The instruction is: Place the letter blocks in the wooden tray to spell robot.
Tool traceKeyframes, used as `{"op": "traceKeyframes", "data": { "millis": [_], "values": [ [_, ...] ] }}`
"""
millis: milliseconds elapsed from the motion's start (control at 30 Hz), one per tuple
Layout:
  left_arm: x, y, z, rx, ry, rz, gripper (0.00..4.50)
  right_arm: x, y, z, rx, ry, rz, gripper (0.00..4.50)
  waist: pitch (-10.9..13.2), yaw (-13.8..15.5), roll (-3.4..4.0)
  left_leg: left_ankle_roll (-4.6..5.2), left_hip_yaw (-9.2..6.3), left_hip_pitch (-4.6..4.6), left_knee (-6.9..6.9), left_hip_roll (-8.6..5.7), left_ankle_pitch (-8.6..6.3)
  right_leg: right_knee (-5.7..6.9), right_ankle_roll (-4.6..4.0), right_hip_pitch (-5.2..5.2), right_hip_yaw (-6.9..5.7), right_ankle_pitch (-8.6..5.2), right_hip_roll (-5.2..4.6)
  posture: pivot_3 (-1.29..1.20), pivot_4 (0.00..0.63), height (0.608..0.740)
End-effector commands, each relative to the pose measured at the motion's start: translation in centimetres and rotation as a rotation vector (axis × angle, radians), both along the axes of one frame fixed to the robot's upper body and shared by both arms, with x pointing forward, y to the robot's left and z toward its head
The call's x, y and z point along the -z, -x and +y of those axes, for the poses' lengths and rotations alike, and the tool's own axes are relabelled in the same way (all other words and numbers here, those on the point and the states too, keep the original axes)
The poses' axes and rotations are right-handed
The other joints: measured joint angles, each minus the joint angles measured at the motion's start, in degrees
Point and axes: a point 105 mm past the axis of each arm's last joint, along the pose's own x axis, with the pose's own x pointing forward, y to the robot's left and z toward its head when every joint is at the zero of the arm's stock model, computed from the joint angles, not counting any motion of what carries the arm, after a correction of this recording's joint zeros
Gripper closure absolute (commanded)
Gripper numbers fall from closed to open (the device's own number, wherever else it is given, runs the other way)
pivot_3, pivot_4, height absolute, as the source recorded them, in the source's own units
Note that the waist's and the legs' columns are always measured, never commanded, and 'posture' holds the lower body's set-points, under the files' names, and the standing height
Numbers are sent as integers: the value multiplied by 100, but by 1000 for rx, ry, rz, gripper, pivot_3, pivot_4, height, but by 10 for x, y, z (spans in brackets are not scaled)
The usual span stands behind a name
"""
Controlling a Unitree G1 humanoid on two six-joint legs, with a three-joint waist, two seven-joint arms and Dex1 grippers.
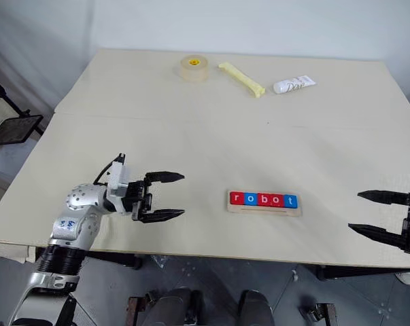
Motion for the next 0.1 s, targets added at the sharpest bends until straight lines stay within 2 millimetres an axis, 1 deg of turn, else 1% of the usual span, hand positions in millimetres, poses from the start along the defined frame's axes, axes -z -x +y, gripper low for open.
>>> {"op": "traceKeyframes", "data": {
  "millis": [33,100],
  "values": [
    [-11,6,0,28,39,-33,0,-9,5,4,-83,-3,-14,47,0,8,0,0,0,-1,0,0,0,-1,0,0,-1,0,0,0,150,740],
    [-13,6,-1,28,47,-53,0,-8,5,6,-96,-11,-16,47,0,15,0,0,-2,-2,0,-1,0,-2,0,1,-1,0,-1,0,150,740]
  ]
}}
